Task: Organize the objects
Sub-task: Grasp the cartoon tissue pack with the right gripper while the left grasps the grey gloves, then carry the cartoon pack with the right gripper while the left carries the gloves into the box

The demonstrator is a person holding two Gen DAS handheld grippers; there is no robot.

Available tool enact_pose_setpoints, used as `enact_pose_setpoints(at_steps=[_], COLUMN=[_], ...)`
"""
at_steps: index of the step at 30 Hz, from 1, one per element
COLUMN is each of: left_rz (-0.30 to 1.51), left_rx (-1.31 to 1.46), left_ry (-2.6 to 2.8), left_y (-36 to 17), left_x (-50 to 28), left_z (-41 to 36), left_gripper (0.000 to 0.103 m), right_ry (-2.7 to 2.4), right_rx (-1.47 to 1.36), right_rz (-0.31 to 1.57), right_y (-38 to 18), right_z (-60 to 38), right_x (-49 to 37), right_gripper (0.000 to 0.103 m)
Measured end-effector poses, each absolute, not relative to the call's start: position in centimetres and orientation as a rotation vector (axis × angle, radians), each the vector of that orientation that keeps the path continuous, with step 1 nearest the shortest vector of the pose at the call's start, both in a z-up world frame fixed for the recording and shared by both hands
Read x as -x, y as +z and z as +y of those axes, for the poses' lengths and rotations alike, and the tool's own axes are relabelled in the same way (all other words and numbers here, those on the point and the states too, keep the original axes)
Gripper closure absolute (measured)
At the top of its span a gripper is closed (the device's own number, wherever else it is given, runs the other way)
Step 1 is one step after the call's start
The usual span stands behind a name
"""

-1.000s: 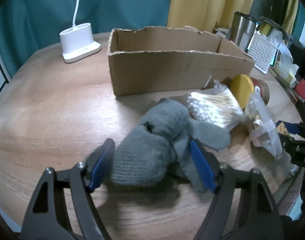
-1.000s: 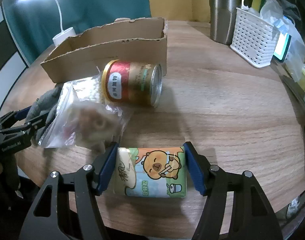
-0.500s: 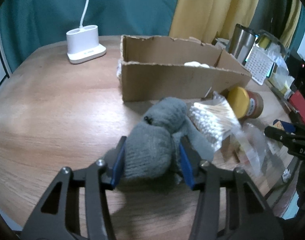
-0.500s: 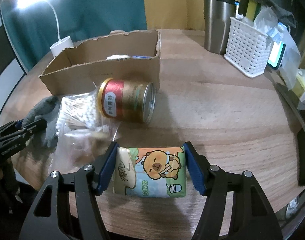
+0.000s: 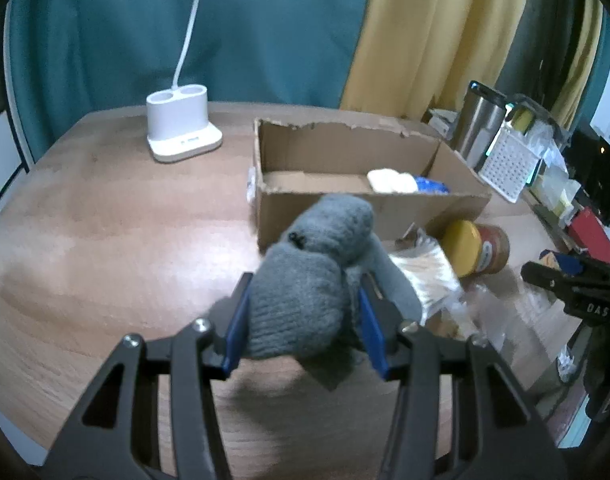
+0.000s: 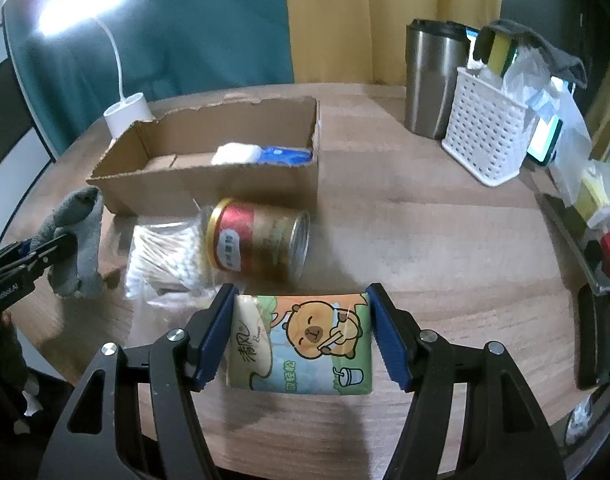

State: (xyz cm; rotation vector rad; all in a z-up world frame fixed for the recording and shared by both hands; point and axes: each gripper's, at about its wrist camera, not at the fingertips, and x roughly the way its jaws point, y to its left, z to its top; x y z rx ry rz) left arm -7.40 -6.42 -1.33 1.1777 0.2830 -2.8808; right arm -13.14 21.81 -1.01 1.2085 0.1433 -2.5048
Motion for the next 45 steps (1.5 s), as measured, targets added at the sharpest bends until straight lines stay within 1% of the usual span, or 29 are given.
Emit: enact_pose_setpoints(at_steps=[14,18,23,45], left_rz=[0.314,0.257,0.25,0.272], left_rx=[-1.105,-1.062,-1.04,-1.056], left_ry=[-2.923,-2.924,-2.93,-2.956], left_y=[1.1,1.8,2.5,3.0], left_x=[8.7,9.1,9.8,14.6], left_z=[-6.6,-6.3,-6.4,-5.5], left_gripper=[0.053,0.053,0.053,0.053], right_ry=[-2.492,-2.492,-2.487,-2.468], right_rx=[-1.152,-1.129,-1.113,-1.092], right_rz=[0.165,0.168,0.17,0.163], right_y=[1.5,2.1,2.6,3.2], right_z=[20.4,20.0,19.7,19.0], right_x=[14.7,15.4,15.9,19.7], right_gripper=[0.035,0.035,0.035,0.035])
